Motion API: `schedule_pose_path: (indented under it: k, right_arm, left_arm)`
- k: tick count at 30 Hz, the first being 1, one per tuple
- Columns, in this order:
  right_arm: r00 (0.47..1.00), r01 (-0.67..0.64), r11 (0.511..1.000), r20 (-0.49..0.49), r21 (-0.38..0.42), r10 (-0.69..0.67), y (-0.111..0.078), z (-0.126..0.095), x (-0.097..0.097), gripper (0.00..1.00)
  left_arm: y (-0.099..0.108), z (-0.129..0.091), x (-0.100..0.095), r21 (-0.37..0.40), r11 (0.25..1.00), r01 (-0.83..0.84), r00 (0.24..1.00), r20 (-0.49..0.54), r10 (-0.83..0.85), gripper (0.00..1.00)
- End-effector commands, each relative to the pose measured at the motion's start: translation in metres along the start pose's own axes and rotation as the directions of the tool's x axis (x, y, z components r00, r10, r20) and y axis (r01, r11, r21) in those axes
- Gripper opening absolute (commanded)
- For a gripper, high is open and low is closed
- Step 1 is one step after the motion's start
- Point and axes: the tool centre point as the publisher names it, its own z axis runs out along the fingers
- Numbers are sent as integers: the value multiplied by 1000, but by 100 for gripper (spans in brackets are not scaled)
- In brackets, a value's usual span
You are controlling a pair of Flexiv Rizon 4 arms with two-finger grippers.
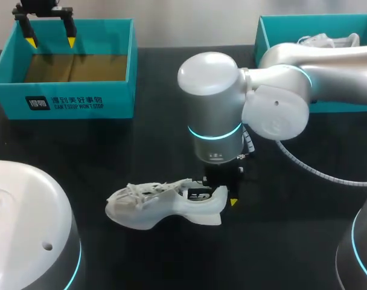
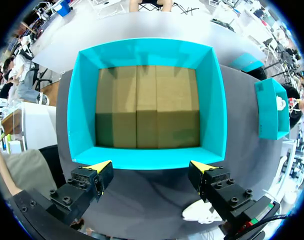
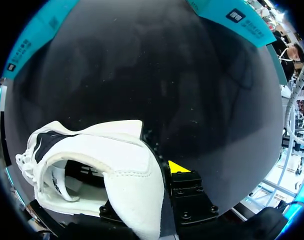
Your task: Take the shoe out of the shoebox, open the shoe tongue, remove and reinsert the insole, then place the shoe into the shoebox
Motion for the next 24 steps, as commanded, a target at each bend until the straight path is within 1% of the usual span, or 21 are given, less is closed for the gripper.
schedule_pose_path:
  k: [1,6,7,8,9,13,16,17,19,24]
  right_arm:
    - [996,-81,997,31,-10,82,-4,5,17,0]
    - [996,-85,996,12,7,85,-3,8,15,0]
    - [996,-84,996,11,8,84,-3,8,15,14]
    - [996,-84,996,9,13,84,-3,8,14,47]
    - [996,-84,996,-3,17,84,-2,7,13,100]
    - [996,-86,996,-14,16,87,-4,-3,9,100]
    - [996,-86,996,-15,11,86,-6,-14,5,100]
    - [997,-76,997,-32,8,76,-7,-19,4,100]
    - [996,-79,997,-30,10,79,-9,-29,1,100]
    - [994,-43,999,-98,24,45,-13,-57,-8,100]
  left_arm:
    - [0,0,0,0,1000,0,1000,0,0,100]
    - [0,0,0,0,1000,0,1000,0,0,100]
    - [0,0,0,0,1000,0,1000,0,0,100]
    - [0,0,0,0,1000,0,1000,0,0,100]
    - [0,0,0,0,1000,0,1000,0,0,100]
    - [0,0,0,0,1000,0,1000,0,0,100]
    - [0,0,0,0,1000,0,1000,0,0,100]
    - [0,0,0,0,1000,0,1000,0,0,100]
    - [0,0,0,0,1000,0,1000,0,0,100]
    - [0,0,0,0,1000,0,1000,0,0,100]
